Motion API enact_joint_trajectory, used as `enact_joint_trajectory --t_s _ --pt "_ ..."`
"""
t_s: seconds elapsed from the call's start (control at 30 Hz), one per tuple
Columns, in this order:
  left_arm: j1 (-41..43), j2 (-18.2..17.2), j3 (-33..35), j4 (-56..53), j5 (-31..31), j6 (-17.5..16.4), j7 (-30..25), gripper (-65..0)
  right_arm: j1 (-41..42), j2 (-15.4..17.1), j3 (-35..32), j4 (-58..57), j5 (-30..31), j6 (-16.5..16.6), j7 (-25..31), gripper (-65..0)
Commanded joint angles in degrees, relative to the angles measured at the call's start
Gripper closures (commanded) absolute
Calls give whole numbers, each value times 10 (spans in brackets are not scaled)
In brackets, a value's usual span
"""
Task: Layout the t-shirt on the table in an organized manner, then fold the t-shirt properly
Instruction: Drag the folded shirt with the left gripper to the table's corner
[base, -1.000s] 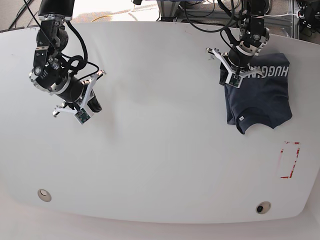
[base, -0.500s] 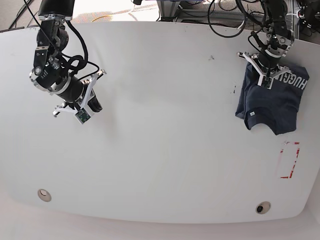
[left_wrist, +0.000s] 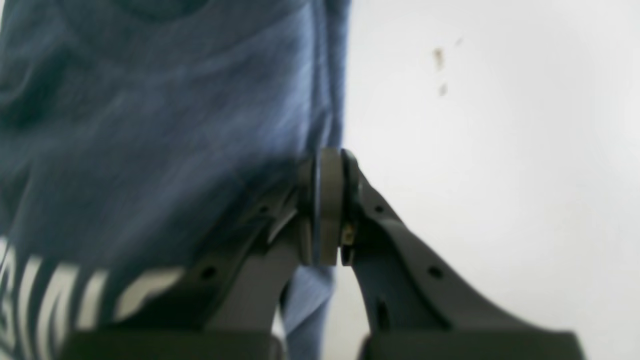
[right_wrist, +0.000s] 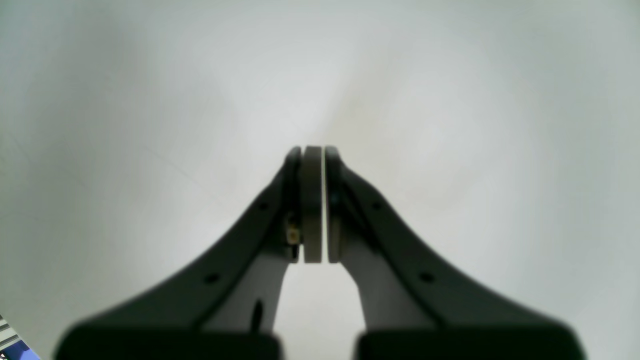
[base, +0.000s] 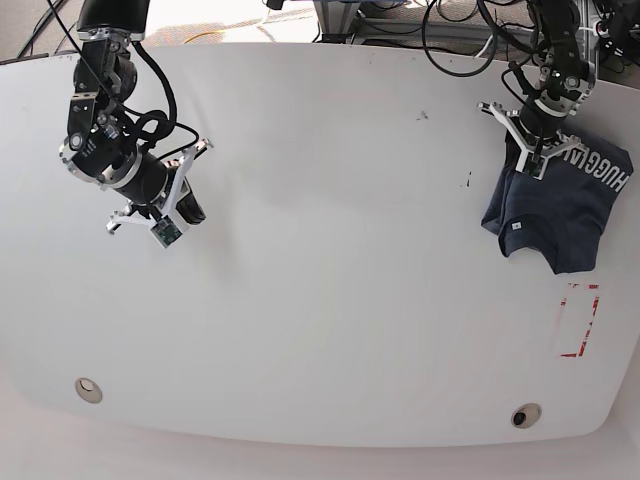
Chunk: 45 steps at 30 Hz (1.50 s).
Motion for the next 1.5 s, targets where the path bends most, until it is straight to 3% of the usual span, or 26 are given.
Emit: enact_joint_trajectory --t_s 0.0,0.17,0.47,0.73,1.17,1.47 --pt "-30 2 12 15 -6 0 0 0 6 7 3 12 6 -1 12 -3" --pt "-84 14 33 -9 -5 0 45 0 5 -5 3 12 6 -1 12 -3" --pt "-151 13 30 -80 -3 1 46 0 -5 -9 4 13 6 -1 12 -3" --pt "-169 -31 25 -136 -4 1 46 0 -9 -9 4 18 6 -1 12 -3" --pt "-143 -90 -84 -174 -8 -6 45 0 -10 -9 4 18 6 -1 12 -3" --pt "-114 -105 -143 -181 -9 -69 44 0 -9 -9 4 18 6 -1 12 -3"
